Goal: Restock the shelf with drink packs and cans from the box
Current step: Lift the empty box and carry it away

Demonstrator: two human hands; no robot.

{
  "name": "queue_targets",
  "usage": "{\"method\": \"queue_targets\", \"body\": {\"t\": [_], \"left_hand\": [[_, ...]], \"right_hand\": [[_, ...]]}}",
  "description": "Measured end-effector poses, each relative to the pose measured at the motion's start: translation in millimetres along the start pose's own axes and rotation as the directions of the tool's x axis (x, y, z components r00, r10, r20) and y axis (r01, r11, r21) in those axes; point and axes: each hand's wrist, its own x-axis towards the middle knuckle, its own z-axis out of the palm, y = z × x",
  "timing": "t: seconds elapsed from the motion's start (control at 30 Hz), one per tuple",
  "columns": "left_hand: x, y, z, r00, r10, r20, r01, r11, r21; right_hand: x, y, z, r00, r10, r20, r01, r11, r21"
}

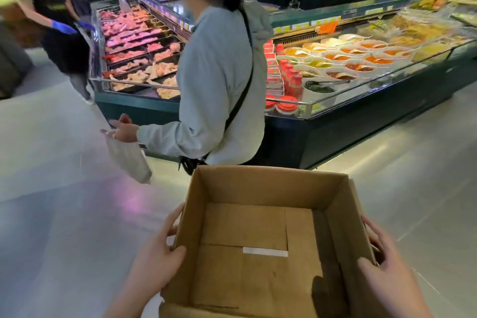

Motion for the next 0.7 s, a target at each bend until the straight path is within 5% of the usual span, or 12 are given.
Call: {"method": "queue_targets", "body": {"t": [0.3,0.7], "left_hand": [[37,-6,4,1.0,0.01,-0.024,-0.009,0.999,0.039],[198,-9,-35,0.998,0.021,-0.063,-0.011,0.987,0.159]], "right_hand": [[61,-13,24,0.999,0.045,0.021,-0.045,0.999,-0.006],[165,-58,127,0.997,0.07,-0.029,-0.073,0.991,-0.115]]}}
